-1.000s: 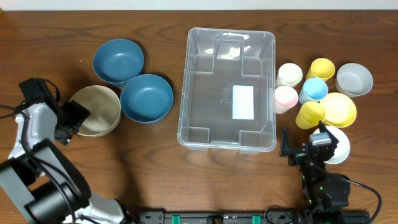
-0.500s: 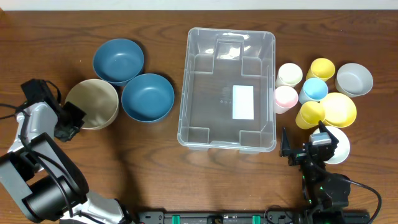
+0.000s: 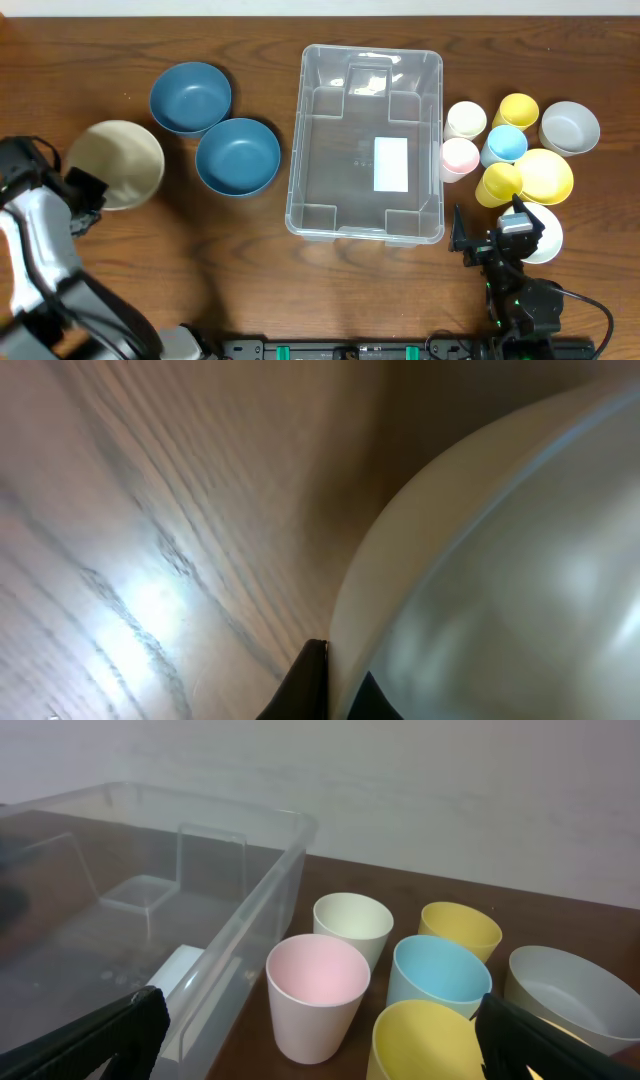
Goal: Pack container
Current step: 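Lift the cream bowl with left gripper and lower into container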
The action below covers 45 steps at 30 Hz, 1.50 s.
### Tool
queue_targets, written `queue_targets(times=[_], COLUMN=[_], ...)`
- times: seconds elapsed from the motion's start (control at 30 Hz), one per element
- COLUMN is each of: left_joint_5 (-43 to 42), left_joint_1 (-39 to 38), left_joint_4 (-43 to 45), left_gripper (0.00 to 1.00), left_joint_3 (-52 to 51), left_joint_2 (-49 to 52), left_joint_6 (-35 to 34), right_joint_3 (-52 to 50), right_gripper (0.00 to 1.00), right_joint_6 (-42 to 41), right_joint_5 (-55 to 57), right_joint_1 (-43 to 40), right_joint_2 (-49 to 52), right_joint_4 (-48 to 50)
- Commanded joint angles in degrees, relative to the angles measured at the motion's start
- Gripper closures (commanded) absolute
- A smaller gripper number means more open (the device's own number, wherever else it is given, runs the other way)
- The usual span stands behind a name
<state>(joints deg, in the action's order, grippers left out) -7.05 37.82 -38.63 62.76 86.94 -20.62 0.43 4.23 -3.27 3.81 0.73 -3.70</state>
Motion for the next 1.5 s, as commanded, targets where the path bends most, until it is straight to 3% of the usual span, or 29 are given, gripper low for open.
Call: queue_targets(times=[0.0, 0.13, 0.3, 0.53, 0.73, 0.87, 1.17, 1.47], left_joint_5=[0.1, -1.7, -11.7, -13.0, -12.1, -6.5, -5.3, 1.8], left_joint_1=[-0.2, -2.3, -8.9, -28.4, -44.6, -52.1, -58.3, -61.4], left_joint_4=[-0.1, 0.3, 4.7, 12.2, 19.6, 20.0, 19.3, 19.0], left_gripper=[0.94, 0.94, 0.94, 0.94, 0.94, 0.94, 0.94, 0.94], left_joint_3=[0.6, 0.6, 0.8, 3.1, 5.5, 10.4, 24.8, 26.6], left_joint_2=[-8.2, -17.1, -25.9, -29.0, -23.7, -17.5, -1.6, 11.0], left_joint_6=[0.4, 0.7, 2.4, 2.3, 1.7, 3.3, 4.9, 4.9], right_joint_3=[-0.1, -0.1, -0.1, -0.1, -0.1, -0.1, -0.1, -0.1], right_gripper=[0.01, 0.01, 0.01, 0.01, 0.01, 0.01, 0.01, 0.01], right_joint_6=[0.6, 0.6, 0.6, 0.6, 0.6, 0.6, 0.6, 0.6], right_joint_5=[-0.4, -0.4, -0.4, -0.4, -0.4, -0.4, -0.4, -0.4], right_joint_1=[-0.4, -0.4, -0.4, -0.4, -0.4, -0.4, -0.4, -0.4], right_joint_2=[-0.2, -0.2, -0.2, -0.2, -0.2, -0.2, -0.2, -0.2], right_joint_4=[-0.2, -0.2, -0.2, -0.2, -0.2, -0.2, -0.2, -0.2])
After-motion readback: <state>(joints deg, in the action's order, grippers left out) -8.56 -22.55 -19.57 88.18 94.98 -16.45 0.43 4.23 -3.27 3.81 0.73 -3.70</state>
